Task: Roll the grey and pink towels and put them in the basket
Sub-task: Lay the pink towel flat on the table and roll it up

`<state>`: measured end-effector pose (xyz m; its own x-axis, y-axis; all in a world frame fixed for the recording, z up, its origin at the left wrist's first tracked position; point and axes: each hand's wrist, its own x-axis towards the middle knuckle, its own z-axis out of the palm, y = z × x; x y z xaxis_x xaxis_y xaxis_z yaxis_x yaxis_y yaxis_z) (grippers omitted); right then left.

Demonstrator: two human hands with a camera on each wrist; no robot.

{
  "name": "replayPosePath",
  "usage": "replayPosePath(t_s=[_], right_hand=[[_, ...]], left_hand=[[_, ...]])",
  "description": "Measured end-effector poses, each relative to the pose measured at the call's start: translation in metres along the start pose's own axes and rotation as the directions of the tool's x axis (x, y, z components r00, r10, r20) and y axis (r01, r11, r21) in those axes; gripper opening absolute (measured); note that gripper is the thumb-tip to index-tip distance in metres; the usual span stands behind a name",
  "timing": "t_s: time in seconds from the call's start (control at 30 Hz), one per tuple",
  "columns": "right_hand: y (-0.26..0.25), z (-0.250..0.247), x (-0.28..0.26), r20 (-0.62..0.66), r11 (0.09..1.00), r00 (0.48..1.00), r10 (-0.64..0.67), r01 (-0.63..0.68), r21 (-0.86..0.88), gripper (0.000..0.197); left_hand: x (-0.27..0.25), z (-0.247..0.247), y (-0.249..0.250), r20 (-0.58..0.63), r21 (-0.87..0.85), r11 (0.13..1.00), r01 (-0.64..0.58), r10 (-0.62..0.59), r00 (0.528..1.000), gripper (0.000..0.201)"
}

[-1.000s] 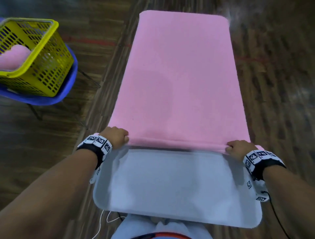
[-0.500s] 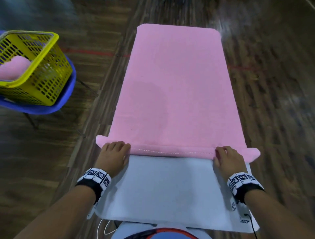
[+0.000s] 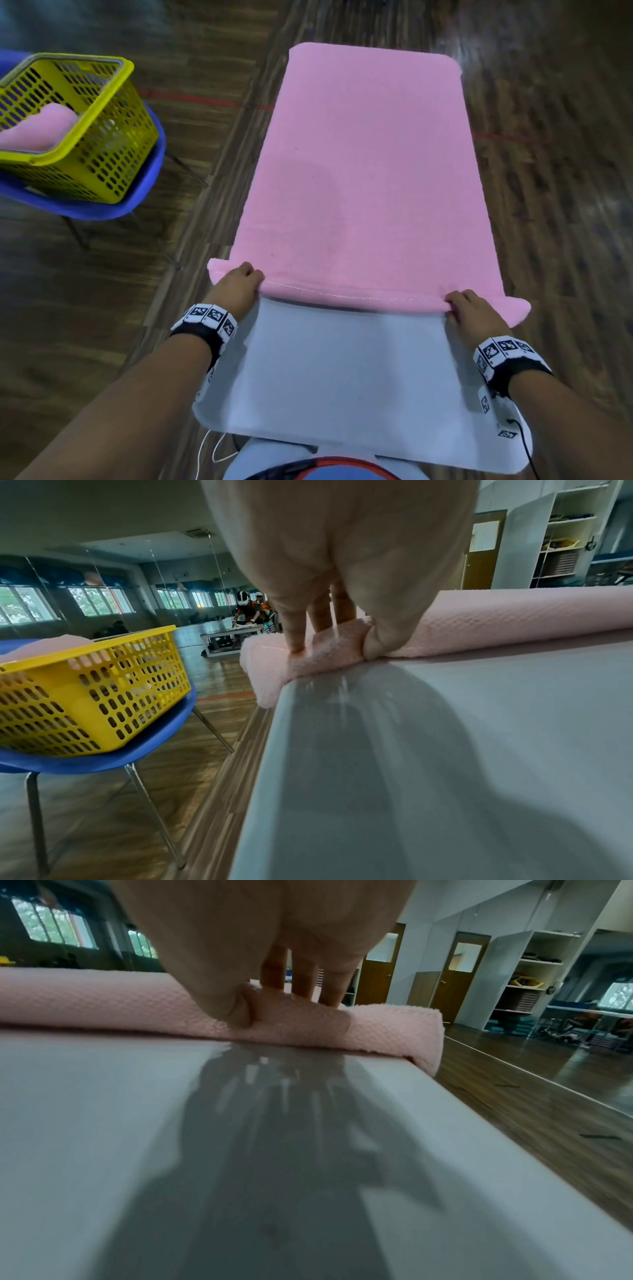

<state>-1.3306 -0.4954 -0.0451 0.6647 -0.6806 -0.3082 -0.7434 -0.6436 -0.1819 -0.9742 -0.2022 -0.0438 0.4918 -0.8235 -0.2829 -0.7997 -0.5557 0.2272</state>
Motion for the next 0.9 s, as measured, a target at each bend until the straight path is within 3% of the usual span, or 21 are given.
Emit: replayPosePath(t_s=[0.17, 0.27, 0.33, 0.37, 0.43, 0.5, 0.57, 0.63, 0.73, 0.83, 0.9], right_hand=[[-0.003, -0.020, 0.011, 0.125, 0.995, 0.991, 0.054, -0.043, -0.086, 0.012], [-0.007, -0.031, 0.017, 0.268, 0.994, 0.958, 0.104, -0.088, -0.070, 0.008], [-0.006, -0.033, 0.015, 0.320, 0.993, 0.941, 0.111, -0.088, -0.085, 0.012], [-0.005, -0.032, 0.012, 0.294, 0.991, 0.950, 0.111, -0.084, -0.100, 0.014], [0.000, -0.024, 0.001, 0.047, 0.984, 0.998, 0.052, -0.043, -0.170, 0.018], [-0.001, -0.014, -0.012, -0.170, 0.973, 0.984, -0.046, 0.006, -0.230, 0.019], [-0.006, 0.000, -0.026, -0.281, 0.970, 0.953, -0.112, 0.043, -0.240, 0.020], [-0.012, 0.015, -0.038, -0.295, 0.969, 0.947, -0.129, 0.057, -0.238, 0.025], [-0.018, 0.023, -0.049, -0.239, 0.976, 0.967, -0.092, 0.040, -0.214, 0.036], [-0.018, 0.014, -0.040, -0.199, 0.982, 0.978, -0.068, 0.031, -0.186, 0.030], [-0.019, 0.003, -0.029, -0.094, 0.979, 0.995, -0.022, 0.002, -0.206, 0.028]], left_hand=[[0.007, -0.016, 0.002, 0.069, 0.376, 0.927, 0.001, -0.029, 0.997, 0.026], [0.013, -0.022, 0.005, 0.198, 0.360, 0.932, 0.037, -0.116, 0.973, 0.031], [0.011, -0.021, 0.006, 0.221, 0.315, 0.947, 0.064, -0.139, 0.965, 0.029], [0.008, -0.020, 0.004, 0.179, 0.309, 0.949, 0.060, -0.120, 0.976, 0.027], [-0.002, -0.014, 0.002, -0.015, 0.316, 0.948, 0.027, -0.023, 1.000, 0.027], [-0.015, -0.005, 0.001, -0.199, 0.316, 0.949, -0.025, 0.092, 0.976, 0.025], [-0.029, 0.007, 0.002, -0.280, 0.315, 0.944, -0.097, 0.190, 0.941, 0.023], [-0.041, 0.019, 0.004, -0.269, 0.306, 0.942, -0.139, 0.226, 0.936, 0.025], [-0.050, 0.025, 0.006, -0.215, 0.244, 0.964, -0.106, 0.160, 0.963, 0.030], [-0.041, 0.018, 0.006, -0.166, 0.201, 0.976, -0.088, 0.122, 0.978, 0.036], [-0.030, 0.010, 0.006, -0.098, 0.220, 0.973, -0.068, 0.091, 0.991, 0.033]])
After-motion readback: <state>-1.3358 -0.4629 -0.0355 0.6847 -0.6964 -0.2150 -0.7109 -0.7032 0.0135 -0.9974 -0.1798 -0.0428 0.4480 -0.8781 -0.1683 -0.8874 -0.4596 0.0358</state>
